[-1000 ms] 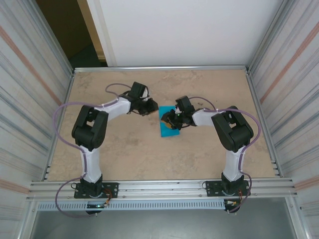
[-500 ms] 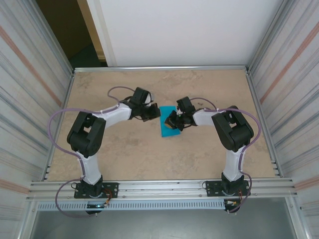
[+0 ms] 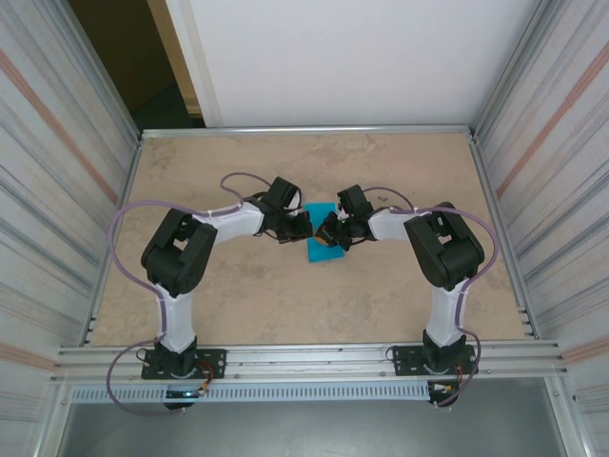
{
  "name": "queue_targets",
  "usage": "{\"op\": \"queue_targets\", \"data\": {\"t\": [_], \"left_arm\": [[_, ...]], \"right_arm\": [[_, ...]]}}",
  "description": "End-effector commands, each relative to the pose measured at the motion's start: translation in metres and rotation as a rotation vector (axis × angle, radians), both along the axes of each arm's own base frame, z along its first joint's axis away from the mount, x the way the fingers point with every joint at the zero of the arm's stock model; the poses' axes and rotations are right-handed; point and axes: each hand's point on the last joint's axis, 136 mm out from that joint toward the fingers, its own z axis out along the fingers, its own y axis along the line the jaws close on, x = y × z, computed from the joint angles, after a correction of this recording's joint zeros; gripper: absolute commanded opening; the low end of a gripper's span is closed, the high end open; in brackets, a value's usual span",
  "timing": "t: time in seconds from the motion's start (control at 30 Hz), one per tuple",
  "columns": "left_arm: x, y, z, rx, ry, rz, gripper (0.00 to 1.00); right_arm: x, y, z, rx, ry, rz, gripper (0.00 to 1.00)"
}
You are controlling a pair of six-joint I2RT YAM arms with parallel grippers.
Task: Fold a paper plane with a square sheet of paper (pick it up from the middle)
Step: Fold the triangle a second time at the center of the table.
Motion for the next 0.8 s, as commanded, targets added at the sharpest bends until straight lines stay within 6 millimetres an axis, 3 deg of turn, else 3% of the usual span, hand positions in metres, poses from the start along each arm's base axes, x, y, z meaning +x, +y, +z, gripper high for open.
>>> {"op": "queue_targets", "data": {"t": [0.0, 0.2, 0.57, 0.67, 0.77], "left_arm": [[0.010, -0.003, 0.002, 0.019, -0.030, -0.009, 0.00], [0.014, -0.004, -0.006, 0.041, -0.015, -0.010, 0.00], [0.008, 0.014, -0.031, 0.155, 0.048, 0.022, 0.00], [0.006, 0.017, -0.034, 0.176, 0.055, 0.023, 0.00], [0.005, 0.019, -0.036, 0.183, 0.059, 0.020, 0.00]], "right_arm": [[-0.013, -0.014, -0.026, -0.068, 0.070, -0.010, 0.00], [-0.013, -0.014, -0.026, -0.063, 0.070, -0.011, 0.00], [-0.009, -0.010, -0.015, -0.029, 0.041, -0.003, 0.00], [-0.004, -0.004, -0.001, 0.013, 0.009, 0.020, 0.00], [0.006, -0.006, 0.025, 0.082, -0.054, 0.053, 0.00]]}}
